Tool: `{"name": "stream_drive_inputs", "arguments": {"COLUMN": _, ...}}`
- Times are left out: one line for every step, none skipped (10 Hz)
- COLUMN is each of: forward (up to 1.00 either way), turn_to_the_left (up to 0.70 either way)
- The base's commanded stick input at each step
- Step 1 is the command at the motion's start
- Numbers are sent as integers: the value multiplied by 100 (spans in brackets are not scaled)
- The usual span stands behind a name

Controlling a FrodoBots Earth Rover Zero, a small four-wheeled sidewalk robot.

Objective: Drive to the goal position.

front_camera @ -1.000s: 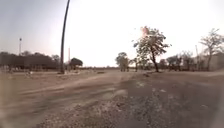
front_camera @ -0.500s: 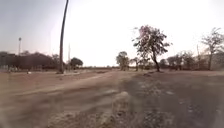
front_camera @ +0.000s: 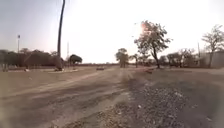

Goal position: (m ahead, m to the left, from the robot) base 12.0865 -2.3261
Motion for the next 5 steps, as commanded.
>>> {"name": "stream_drive_inputs", "arguments": {"forward": 70, "turn_to_the_left": 0}}
{"name": "stream_drive_inputs", "arguments": {"forward": 70, "turn_to_the_left": 0}}
{"name": "stream_drive_inputs", "arguments": {"forward": 70, "turn_to_the_left": 0}}
{"name": "stream_drive_inputs", "arguments": {"forward": 70, "turn_to_the_left": 0}}
{"name": "stream_drive_inputs", "arguments": {"forward": 70, "turn_to_the_left": 0}}
